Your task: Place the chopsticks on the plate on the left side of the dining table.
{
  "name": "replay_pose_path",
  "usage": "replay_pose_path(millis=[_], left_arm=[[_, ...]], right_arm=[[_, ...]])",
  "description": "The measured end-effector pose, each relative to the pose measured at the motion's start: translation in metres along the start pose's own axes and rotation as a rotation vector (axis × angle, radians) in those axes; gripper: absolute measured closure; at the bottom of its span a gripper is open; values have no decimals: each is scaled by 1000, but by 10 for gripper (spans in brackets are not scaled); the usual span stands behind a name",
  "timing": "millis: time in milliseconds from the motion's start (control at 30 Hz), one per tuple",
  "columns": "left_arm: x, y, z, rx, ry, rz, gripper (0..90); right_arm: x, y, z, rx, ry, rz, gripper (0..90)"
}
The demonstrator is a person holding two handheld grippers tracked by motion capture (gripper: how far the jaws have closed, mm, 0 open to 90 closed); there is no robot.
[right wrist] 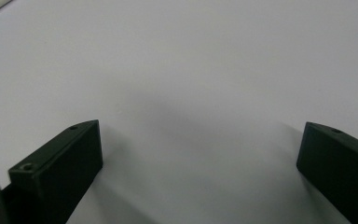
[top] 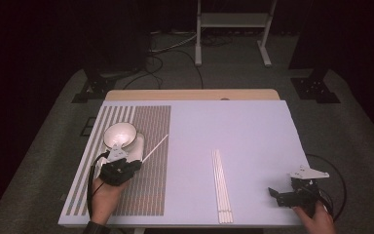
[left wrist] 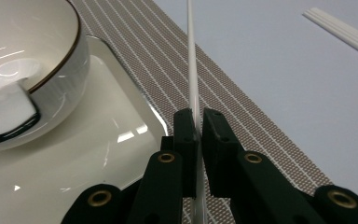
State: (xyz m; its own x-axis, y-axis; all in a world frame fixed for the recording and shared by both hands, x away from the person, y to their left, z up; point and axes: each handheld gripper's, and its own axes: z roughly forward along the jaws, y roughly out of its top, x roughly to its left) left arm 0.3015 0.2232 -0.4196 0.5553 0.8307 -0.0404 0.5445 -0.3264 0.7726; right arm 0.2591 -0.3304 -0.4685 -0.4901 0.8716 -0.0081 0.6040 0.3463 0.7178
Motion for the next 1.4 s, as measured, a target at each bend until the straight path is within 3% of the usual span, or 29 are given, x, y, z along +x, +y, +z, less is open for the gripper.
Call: replay_pose_path(millis=[633,1400], left_arm=[[25,-4,-2,-1,58,-39,845],[43,-7,1,20,90,-60,845]], right_arm=[[0,0,0,0,0,0,0],[0,0,0,0,0,0,0]])
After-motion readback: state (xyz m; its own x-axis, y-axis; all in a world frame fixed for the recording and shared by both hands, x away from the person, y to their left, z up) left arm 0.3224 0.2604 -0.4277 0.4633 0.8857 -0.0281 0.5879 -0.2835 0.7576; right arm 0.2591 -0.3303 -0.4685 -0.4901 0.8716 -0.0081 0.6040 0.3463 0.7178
